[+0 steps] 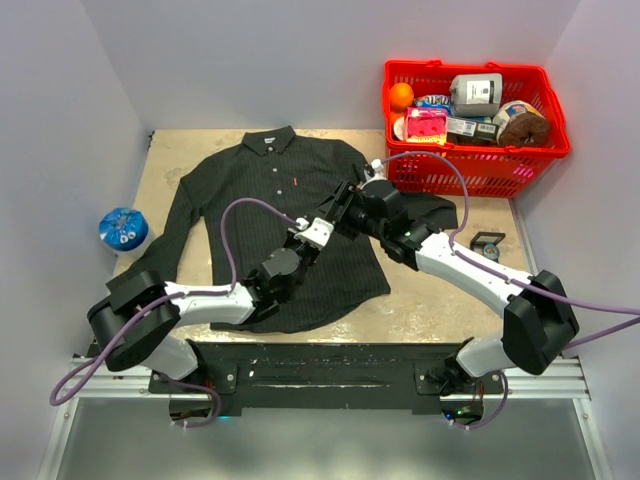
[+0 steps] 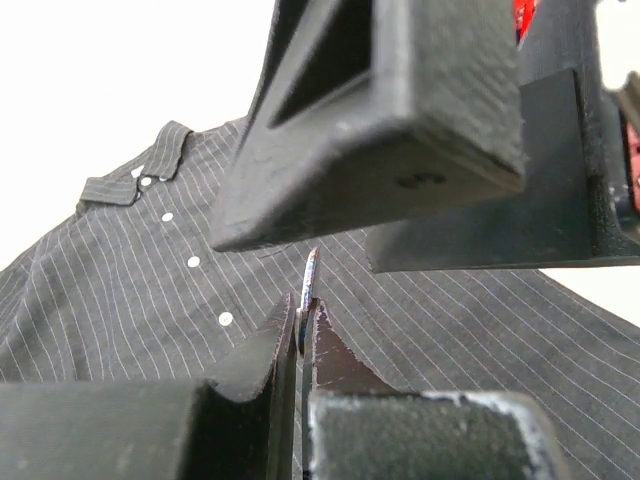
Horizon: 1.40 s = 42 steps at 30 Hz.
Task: Pin the brooch onto the clothing
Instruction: Pass from the left arm to the right
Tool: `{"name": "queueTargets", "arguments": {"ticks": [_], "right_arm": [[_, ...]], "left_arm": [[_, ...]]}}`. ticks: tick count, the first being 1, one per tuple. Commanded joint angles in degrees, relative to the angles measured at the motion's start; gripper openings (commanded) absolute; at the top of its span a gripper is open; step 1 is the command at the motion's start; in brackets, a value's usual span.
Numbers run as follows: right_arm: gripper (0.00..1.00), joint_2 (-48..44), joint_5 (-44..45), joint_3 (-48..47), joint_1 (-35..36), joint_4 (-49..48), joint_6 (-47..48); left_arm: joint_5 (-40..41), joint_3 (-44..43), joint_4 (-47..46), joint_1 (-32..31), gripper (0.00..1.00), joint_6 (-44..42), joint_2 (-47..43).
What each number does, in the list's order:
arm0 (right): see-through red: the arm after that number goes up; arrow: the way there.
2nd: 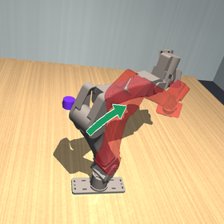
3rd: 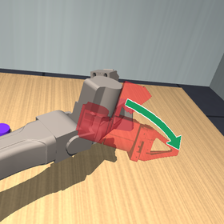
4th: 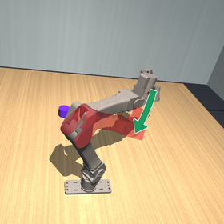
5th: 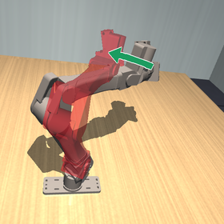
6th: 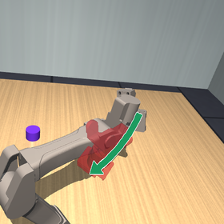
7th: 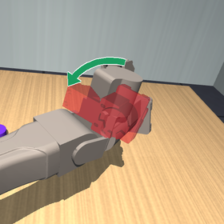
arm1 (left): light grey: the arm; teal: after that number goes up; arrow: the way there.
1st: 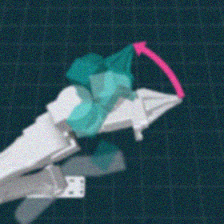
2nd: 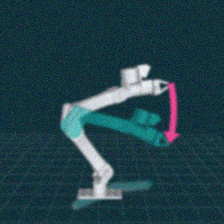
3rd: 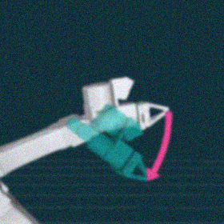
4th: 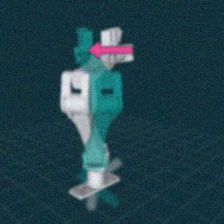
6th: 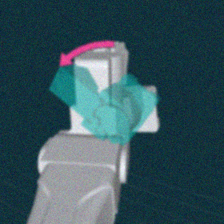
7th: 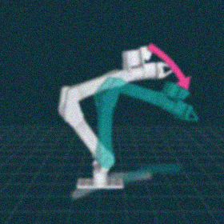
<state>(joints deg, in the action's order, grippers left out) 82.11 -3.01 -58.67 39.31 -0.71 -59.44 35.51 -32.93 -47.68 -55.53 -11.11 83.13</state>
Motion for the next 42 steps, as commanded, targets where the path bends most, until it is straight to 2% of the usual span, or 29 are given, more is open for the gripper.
{"name": "queueTargets", "arguments": {"ticks": [1,6,14,20,27,32,33,34,35,36,38,40,42], "right_arm": [[0.61,-0.37,1.34,-0.65,-0.29,-2.19,-1.55],[0.58,0.77,1.51,0.49,-0.20,-3.68,-2.52],[0.54,2.71,0.90,1.63,-0.20,-5.44,-3.84],[0.49,3.67,-0.16,2.07,-0.20,-6.50,-4.37],[0.28,3.50,0.10,2.77,-0.20,-6.85,-3.93],[0.06,4.03,0.02,2.51,-0.20,-6.67,-2.09],[0.03,4.20,0.02,2.51,-0.29,-6.50,-1.56],[0.01,4.20,0.19,2.51,-0.29,-6.24,-1.30],[0.00,4.12,0.37,2.51,-0.29,-6.23,-0.94],[0.00,4.03,0.72,2.34,-0.29,-6.15,0.10],[0.00,4.12,1.16,1.81,-0.20,-5.71,1.34],[0.00,4.03,2.21,0.85,-0.20,-4.75,3.62],[0.00,3.94,2.83,0.15,-0.29,-4.39,5.90]], "left_arm": [[3.25,-2.93,-5.67,-1.16,0.00,-1.10,1.68],[3.16,-3.64,-7.16,-2.21,0.00,0.30,3.17],[8.87,-3.99,-11.81,-4.85,0.00,-2.24,5.46],[8.44,-4.34,-12.79,-5.47,0.00,-2.77,6.51],[6.51,-4.25,-12.35,-5.47,0.01,-3.56,7.04],[6.07,-3.72,-13.84,-5.47,0.28,-7.43,7.04],[5.89,-3.37,-13.84,-5.47,0.39,-7.43,6.35],[5.63,-3.11,-13.58,-5.47,0.45,-7.43,5.82],[4.41,-2.76,-13.40,-5.47,0.50,-7.17,5.20],[3.61,-2.06,-12.97,-5.47,0.63,-6.82,3.89],[2.47,-1.62,-9.46,-5.38,0.79,-4.37,1.26],[1.33,-0.91,-4.21,-4.94,0.84,-1.99,-1.29],[-4.02,0.31,-0.33,-4.33,0.94,1.70,-6.39]]}}
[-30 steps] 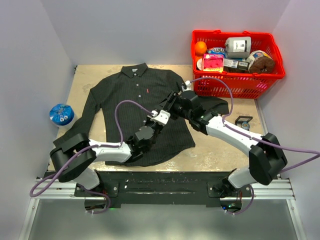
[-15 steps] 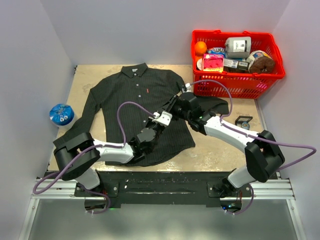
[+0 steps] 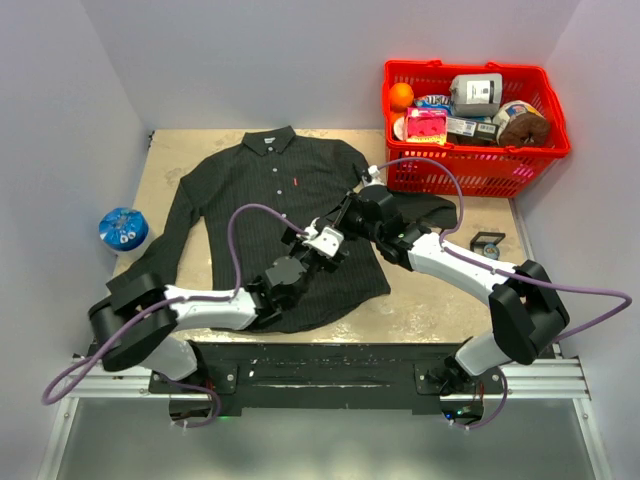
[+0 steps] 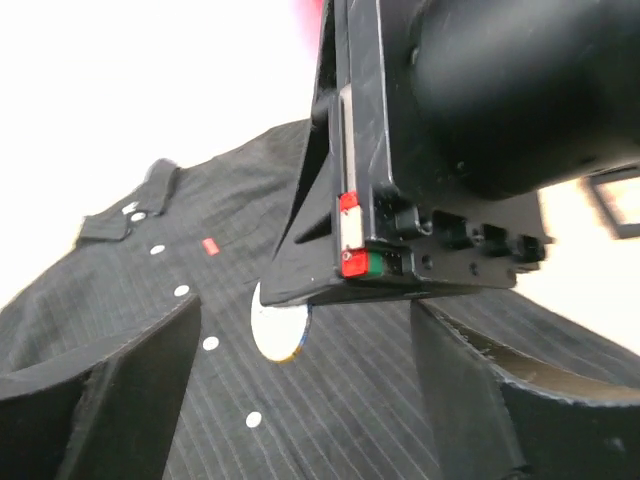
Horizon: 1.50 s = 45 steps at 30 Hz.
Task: Pin the brooch onto the clothing
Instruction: Pass from the left arm to the right, then pass from the right arm to the left
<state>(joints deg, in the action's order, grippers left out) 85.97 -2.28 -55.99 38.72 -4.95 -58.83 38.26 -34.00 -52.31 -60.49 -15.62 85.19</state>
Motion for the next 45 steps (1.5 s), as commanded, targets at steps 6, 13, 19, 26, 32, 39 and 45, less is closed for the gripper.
{"name": "queueTargets", "arguments": {"ticks": [6,13,19,26,32,39,45], "right_arm": [[0.00,0.33,1.76,-4.92,-1.10,0.91,12.06],[0.00,-0.54,-5.71,-8.17,-3.56,0.91,18.65],[0.00,-1.86,-12.47,-10.72,-3.83,0.03,25.16],[0.00,-3.10,-22.31,-9.32,-3.74,-8.58,22.36],[0.00,-0.81,-30.23,-8.88,-3.74,-15.61,19.19],[0.00,-1.51,-29.62,-8.17,-3.13,-15.71,20.24],[0.00,-1.86,-29.71,-7.21,-2.77,-15.97,20.24]], "left_arm": [[-20.14,0.88,20.39,5.64,0.99,15.16,-22.86],[-45.49,-11.69,41.47,23.19,0.99,28.78,-25.60],[-68.71,-16.37,42.23,39.90,0.99,34.33,-23.40],[-86.31,-11.27,33.08,46.77,0.99,37.49,-20.42],[-92.05,-8.28,24.89,48.89,0.96,43.83,-18.75],[-90.29,-7.05,22.20,49.06,0.79,47.95,-15.85],[-92.57,-3.80,9.89,49.06,0.67,57.79,-12.86]]}}
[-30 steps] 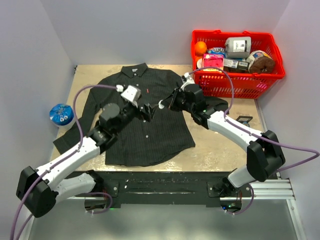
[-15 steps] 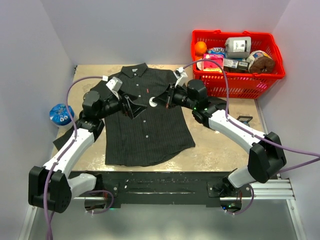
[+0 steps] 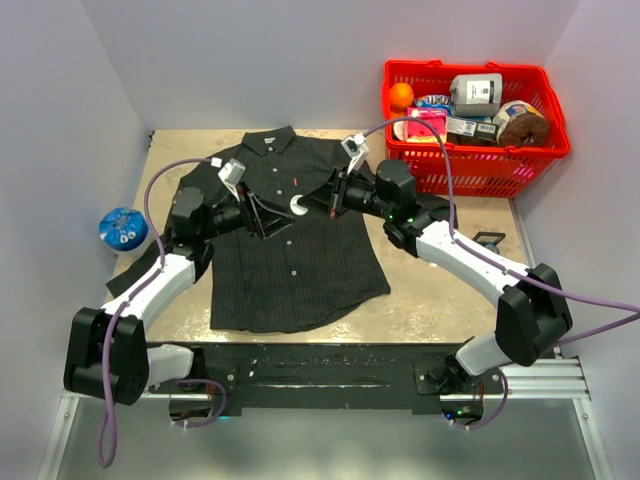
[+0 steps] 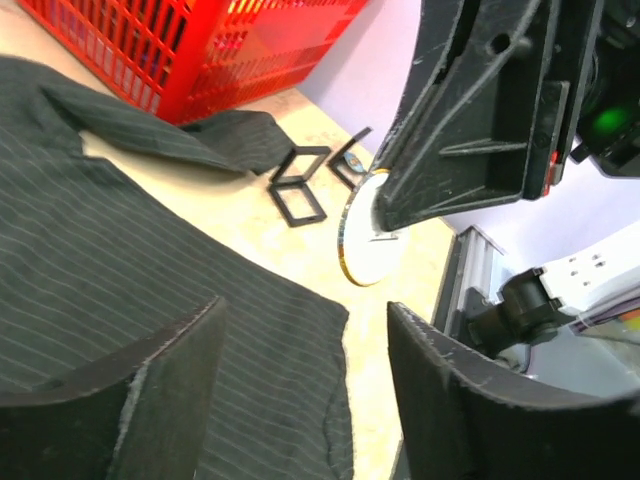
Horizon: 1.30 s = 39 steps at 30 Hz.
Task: Pin the brooch onto the clothing
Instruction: Pass from the right arm to the left
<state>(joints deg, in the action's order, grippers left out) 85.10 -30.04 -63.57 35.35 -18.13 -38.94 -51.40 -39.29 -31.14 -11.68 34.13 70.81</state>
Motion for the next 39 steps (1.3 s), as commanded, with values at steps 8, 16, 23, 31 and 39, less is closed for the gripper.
{"name": "queueTargets", "arguments": {"ticks": [8,16,23,31,39], "right_arm": [[0.00,-0.90,-2.21,0.73,1.03,-2.79,0.71],[0.00,0.24,-2.57,-0.24,1.91,-3.23,0.35],[0.00,0.59,-2.30,0.20,2.53,-3.40,0.35],[0.00,-0.55,0.51,0.99,2.53,-1.91,1.32],[0.45,-1.69,3.32,-1.46,2.44,8.01,8.96]], "left_arm": [[-2.83,3.78,-18.16,0.26,0.54,13.77,2.14],[-2.48,4.57,-20.90,0.26,0.47,15.79,2.41],[-2.74,4.75,-23.01,0.26,0.36,17.99,3.64],[-3.44,5.01,-22.13,0.17,0.12,17.29,2.76],[-5.73,1.33,-7.92,0.17,0.00,6.16,2.14]]}}
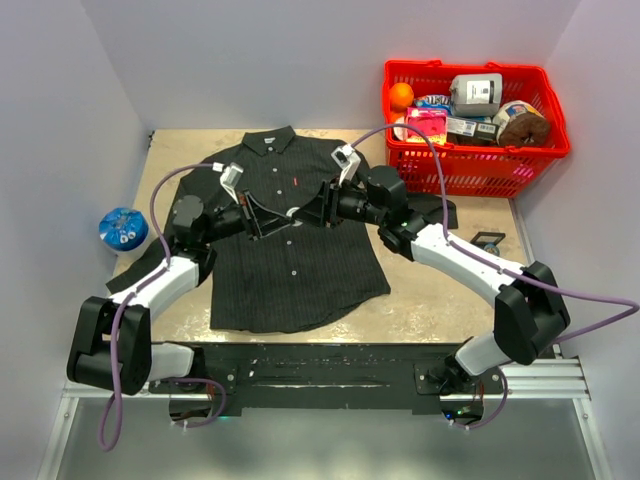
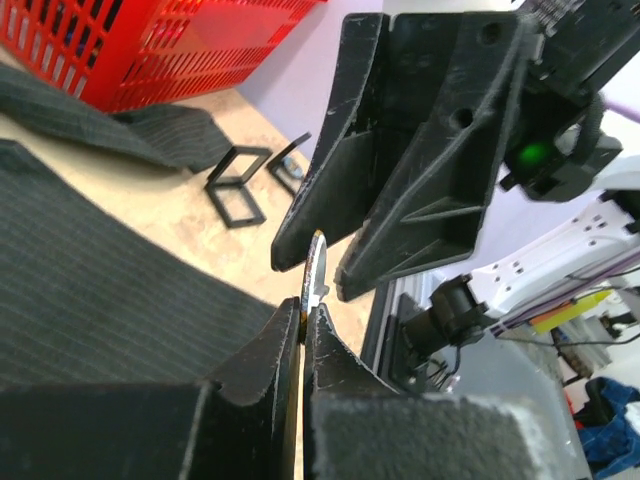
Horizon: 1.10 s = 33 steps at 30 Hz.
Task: Pin the brooch onto the clothing
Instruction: Pass from the right arm to the left, then pass from the left arm to the right
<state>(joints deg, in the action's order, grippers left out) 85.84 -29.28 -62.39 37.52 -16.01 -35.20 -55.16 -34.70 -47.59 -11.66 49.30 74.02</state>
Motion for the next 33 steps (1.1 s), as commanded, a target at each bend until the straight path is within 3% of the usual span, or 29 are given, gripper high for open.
{"name": "queueTargets", "arguments": {"ticks": [1,6,14,21,33], "right_arm": [[0.52,-2.61,2.99,-3.26,0.28,7.12,6.80],[0.57,-3.58,2.74,-5.19,0.28,11.79,10.06],[0.52,-4.54,-2.00,-5.99,0.28,15.83,15.77],[0.47,-2.44,-7.10,-6.87,0.45,15.40,16.75],[0.33,0.99,-10.80,-8.10,2.47,17.14,18.68]], "left_arm": [[-3.19,-5.19,10.92,0.15,0.00,-10.87,-1.16],[-5.05,-11.61,32.01,-0.03,0.00,-28.77,-2.03],[-10.93,-17.42,51.25,-0.38,0.00,-43.40,-2.12],[-13.84,-18.04,54.45,-1.26,0.00,-46.83,-3.09],[-10.94,-18.74,56.38,-2.66,0.00,-47.63,-1.60]]}}
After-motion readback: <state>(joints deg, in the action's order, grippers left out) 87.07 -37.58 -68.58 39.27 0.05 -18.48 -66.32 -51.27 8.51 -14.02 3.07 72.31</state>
